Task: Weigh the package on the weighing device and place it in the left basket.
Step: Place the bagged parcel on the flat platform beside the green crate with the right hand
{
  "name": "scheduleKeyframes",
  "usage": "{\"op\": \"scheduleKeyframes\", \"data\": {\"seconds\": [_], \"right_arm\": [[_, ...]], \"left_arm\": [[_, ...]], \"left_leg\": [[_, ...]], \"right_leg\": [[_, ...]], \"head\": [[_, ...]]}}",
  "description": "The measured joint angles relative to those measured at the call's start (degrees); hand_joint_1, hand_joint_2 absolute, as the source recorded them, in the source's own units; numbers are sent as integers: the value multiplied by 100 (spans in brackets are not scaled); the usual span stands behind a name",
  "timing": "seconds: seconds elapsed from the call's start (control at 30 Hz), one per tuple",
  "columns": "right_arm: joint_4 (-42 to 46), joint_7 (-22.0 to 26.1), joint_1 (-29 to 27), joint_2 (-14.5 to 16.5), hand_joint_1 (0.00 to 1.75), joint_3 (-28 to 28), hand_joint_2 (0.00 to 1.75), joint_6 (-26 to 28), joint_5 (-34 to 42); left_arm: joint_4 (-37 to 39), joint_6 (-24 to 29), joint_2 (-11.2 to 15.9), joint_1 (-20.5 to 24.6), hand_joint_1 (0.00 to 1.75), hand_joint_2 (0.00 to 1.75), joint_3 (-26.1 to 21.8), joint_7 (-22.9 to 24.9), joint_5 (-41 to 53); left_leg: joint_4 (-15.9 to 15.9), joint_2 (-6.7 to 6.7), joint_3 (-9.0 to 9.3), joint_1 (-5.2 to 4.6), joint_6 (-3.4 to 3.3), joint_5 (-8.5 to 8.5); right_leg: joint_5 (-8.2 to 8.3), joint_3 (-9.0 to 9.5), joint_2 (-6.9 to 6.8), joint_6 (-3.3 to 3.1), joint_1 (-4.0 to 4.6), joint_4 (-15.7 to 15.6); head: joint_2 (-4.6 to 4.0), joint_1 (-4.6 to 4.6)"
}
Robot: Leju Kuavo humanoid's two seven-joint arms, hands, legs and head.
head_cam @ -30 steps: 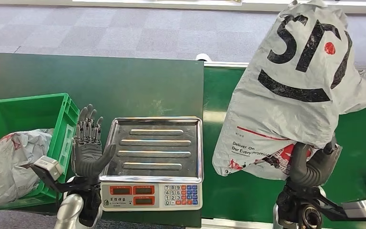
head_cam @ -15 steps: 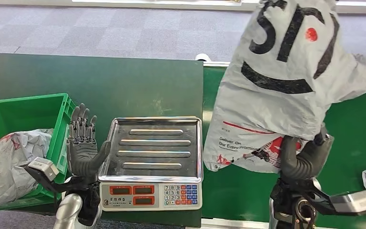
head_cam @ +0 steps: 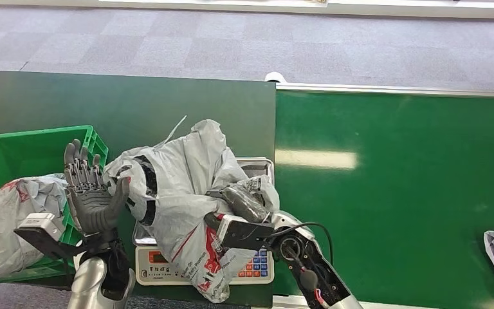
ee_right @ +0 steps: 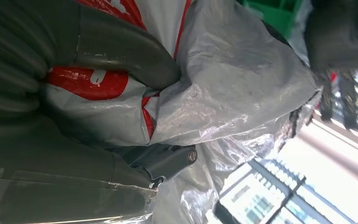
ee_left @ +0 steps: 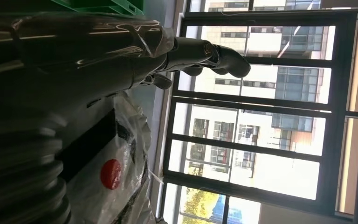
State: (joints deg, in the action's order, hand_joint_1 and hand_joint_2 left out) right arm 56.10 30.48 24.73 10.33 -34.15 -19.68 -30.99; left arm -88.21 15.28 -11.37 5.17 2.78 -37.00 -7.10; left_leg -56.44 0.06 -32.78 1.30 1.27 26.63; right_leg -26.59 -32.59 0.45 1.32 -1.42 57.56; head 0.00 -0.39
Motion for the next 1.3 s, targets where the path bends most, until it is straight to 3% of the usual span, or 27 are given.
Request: {"op": "scheduleKeyframes", "data": {"seconds": [0.53, 0.67, 0.87, 1.13, 1.3], "right_arm": [[-1114, -28, 609, -107, 169, -761, 175, -95, -22], [-1183, 0, 639, -107, 0, -796, 175, -19, 32], [-975, 459, 339, -121, 0, -517, 175, 396, 807], [-354, 666, -138, -142, 0, 50, 175, 431, 1373], [272, 833, -696, -82, 0, 560, 175, 442, 2266]], "left_arm": [[-1, 444, 7, -3, 0, 175, -125, -58, -284], [-9, 518, 5, -15, 0, 175, -159, -103, -323], [-189, 575, -2, -231, 0, 175, -235, -275, -433], [-322, 507, -16, -412, 0, 175, -266, -304, -454], [-483, 514, -71, -504, 0, 175, -297, -304, -203]], "left_leg": [[0, 4, 17, 0, 0, 0], [0, 5, 22, 0, 0, 0], [0, 2, 18, 0, 0, 0], [0, 2, 4, 0, 0, 1], [0, 0, 2, 0, 0, 2]], "right_leg": [[1, 10, 3, -1, 0, -1], [1, 16, 3, -1, 0, -1], [0, 12, 2, -1, 0, -1], [0, -1, 2, -1, 0, -1], [-1, -3, 1, -1, 0, -1]], "head": [[0, -1], [0, -1], [0, 0], [0, 0], [0, 0]]}}
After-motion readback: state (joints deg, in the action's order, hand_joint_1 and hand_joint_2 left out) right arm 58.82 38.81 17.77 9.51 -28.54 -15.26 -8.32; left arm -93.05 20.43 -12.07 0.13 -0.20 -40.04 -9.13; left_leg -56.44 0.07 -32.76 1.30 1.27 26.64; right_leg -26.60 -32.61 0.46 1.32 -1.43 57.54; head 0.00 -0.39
